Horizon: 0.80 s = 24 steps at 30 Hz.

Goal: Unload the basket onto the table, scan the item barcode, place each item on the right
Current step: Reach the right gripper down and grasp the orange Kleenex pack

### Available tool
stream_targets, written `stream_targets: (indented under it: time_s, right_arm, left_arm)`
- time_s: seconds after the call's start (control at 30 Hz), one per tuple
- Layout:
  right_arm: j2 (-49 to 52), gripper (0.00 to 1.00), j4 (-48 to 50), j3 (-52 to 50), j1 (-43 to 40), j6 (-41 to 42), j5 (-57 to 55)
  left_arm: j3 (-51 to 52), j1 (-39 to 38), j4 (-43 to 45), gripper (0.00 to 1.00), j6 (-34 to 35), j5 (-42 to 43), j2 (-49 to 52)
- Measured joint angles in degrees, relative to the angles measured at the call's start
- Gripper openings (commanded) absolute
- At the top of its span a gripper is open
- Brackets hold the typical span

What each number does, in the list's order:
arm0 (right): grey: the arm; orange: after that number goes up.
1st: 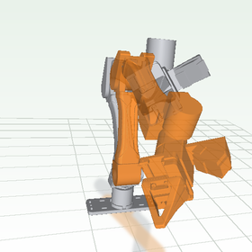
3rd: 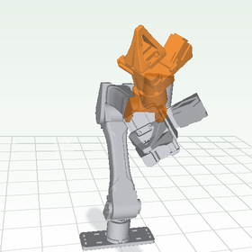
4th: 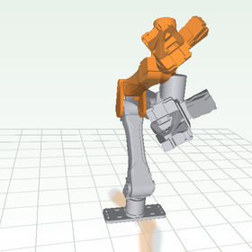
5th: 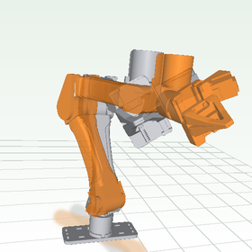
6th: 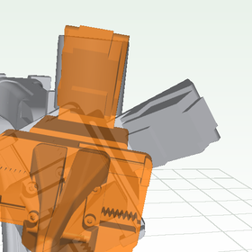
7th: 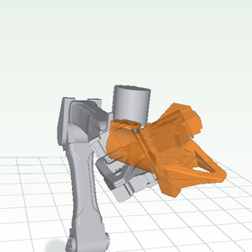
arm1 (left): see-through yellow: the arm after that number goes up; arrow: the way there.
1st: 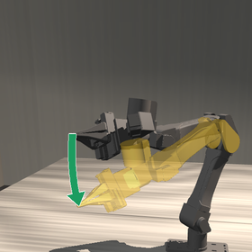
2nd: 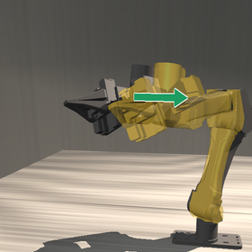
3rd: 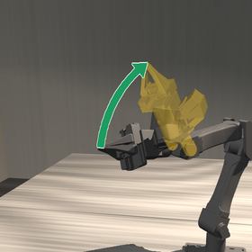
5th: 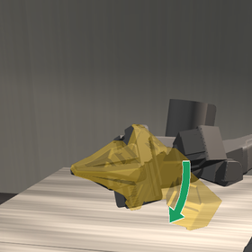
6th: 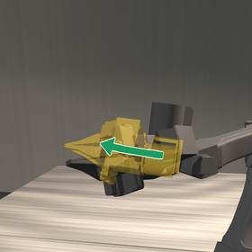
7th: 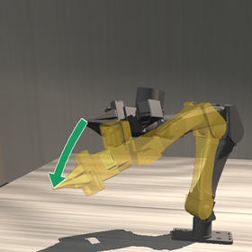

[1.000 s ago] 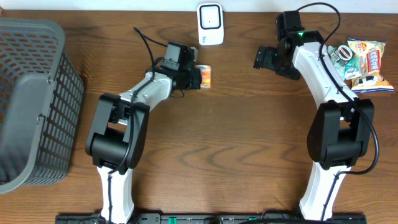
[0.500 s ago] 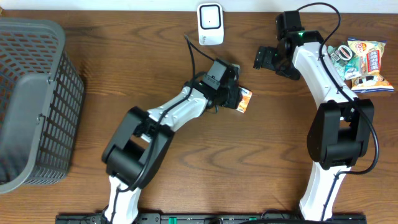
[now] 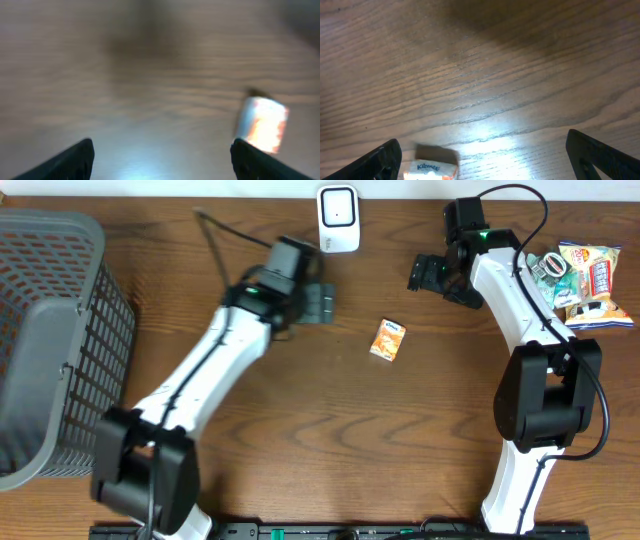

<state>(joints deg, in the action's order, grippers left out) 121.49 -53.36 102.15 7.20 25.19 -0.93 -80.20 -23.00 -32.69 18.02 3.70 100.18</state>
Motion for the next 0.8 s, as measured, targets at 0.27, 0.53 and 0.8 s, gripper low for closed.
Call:
stream_targets:
  time_s: [0.27, 0.53, 0.8]
  right_arm:
    - [0.00, 0.99, -0.24, 0.00, -0.02, 1.27, 3.87]
    - [0.02, 0.91, -1.09, 0.00, 0.87, 2.38, 19.21]
    - [0.02, 0.82, -4.85, 0.00, 10.75, 2.86, 10.99]
  left_arm:
    - [-0.17, 7.63, -14.73, 0.98, -0.11, -6.03, -0.42]
    - [-0.17, 10.36, -17.49, 0.98, 0.00, -7.78, -0.42]
    - [-0.17, 10.36, -17.51, 0.98, 0.00, -8.17, -0.39]
